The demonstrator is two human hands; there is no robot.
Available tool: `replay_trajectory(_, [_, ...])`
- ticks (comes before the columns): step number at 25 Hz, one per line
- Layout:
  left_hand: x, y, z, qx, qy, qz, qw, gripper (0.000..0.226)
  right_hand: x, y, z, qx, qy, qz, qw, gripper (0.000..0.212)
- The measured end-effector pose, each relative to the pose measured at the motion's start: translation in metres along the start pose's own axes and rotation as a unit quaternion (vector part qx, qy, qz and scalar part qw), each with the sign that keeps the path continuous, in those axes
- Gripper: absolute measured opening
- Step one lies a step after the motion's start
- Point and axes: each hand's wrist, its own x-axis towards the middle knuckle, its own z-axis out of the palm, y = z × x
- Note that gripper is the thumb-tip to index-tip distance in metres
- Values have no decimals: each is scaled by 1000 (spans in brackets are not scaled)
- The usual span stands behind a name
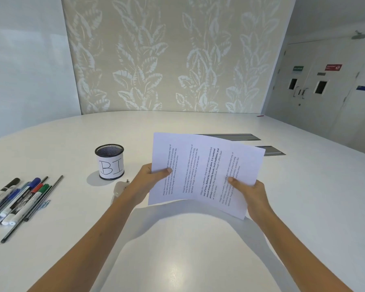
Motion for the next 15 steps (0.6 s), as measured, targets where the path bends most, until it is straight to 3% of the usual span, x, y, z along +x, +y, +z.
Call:
replay_trajectory(6, [5,4,5,-59,17,32,998,28,8,-18,5,3,-28,-38,999,32])
replay_trajectory(10, [1,-25,3,-58,27,-20,998,25,-5,23,-1,-24,-7,29,999,39])
replay_trajectory(13, [-1,-34,5,-23,41,-48,998,25,-11,38,-1,-49,0,45,998,25])
replay_trajectory(15, [5,-21,6,-5,99,-5,995,45,-4,21,-1,-59,-6,14,998,24])
